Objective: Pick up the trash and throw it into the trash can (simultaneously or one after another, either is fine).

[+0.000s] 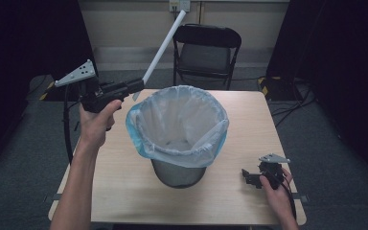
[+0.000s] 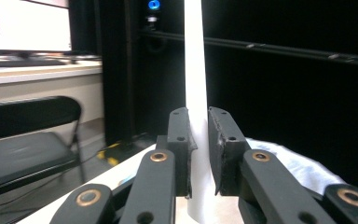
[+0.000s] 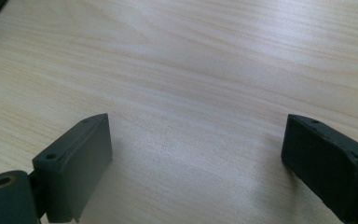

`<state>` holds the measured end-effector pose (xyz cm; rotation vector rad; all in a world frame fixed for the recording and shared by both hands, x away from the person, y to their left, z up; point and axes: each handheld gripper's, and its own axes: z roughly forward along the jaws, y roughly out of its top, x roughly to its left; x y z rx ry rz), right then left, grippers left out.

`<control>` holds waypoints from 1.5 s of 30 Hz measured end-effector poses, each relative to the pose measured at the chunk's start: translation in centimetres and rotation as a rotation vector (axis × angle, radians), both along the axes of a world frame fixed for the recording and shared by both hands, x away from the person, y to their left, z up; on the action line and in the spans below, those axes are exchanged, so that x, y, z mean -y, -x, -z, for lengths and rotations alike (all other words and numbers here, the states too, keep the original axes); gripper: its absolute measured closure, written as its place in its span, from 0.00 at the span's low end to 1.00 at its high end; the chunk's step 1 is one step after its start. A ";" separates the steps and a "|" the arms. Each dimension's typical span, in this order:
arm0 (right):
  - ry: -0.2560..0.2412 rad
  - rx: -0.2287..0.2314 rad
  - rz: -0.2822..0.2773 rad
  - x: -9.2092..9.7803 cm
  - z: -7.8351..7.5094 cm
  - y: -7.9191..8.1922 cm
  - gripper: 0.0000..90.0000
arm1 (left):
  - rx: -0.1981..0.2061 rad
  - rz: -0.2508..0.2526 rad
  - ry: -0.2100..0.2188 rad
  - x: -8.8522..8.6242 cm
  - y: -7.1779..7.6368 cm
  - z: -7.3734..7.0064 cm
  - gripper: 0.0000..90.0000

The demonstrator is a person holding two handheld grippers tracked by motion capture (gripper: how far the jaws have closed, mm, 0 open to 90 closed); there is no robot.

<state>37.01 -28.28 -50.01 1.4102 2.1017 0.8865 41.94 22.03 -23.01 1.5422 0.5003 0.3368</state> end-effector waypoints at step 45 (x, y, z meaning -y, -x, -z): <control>0.000 0.000 0.000 0.0 0.0 0.0 0.09 | -0.037 0.005 -0.158 3.6 -0.5 0.2 0.36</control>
